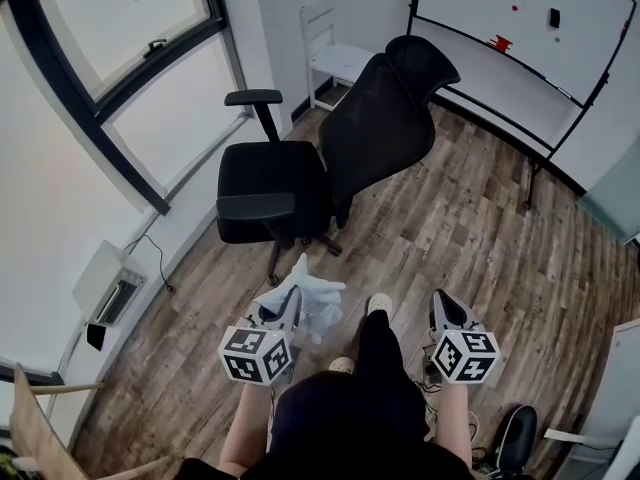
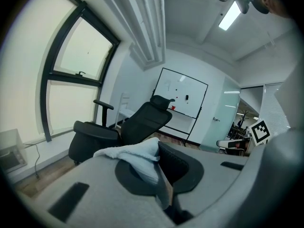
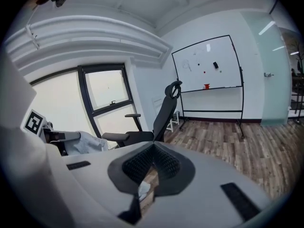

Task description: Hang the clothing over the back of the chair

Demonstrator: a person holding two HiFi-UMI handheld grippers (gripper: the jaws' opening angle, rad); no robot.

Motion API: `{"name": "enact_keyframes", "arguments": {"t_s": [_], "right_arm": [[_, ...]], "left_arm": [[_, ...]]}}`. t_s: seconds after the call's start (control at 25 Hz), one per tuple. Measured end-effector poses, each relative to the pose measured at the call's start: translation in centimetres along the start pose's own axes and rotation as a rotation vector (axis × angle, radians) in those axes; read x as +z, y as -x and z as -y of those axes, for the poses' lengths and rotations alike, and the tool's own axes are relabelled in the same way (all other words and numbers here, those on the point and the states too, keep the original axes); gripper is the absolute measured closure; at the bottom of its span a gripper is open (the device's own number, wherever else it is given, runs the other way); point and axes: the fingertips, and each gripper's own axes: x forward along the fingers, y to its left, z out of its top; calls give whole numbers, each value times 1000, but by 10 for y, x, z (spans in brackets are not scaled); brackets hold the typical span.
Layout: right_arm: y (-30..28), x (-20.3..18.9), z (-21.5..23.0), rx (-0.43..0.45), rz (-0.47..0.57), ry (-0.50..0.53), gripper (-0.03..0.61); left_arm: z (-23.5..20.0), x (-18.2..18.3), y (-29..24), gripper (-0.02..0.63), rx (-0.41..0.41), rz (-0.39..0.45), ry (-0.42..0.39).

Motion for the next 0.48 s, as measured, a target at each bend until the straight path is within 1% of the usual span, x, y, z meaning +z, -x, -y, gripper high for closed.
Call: {"name": "enact_keyframes", "arguments": {"t_s": [0.28, 0.48], "right_arm": [[-27, 22, 14, 9, 7, 0, 578], [-54, 39, 46, 1, 2, -3, 578]], "left_arm": [[0, 24, -35, 600, -6, 7, -23], [0, 42, -76, 600, 9, 15, -25]]}}
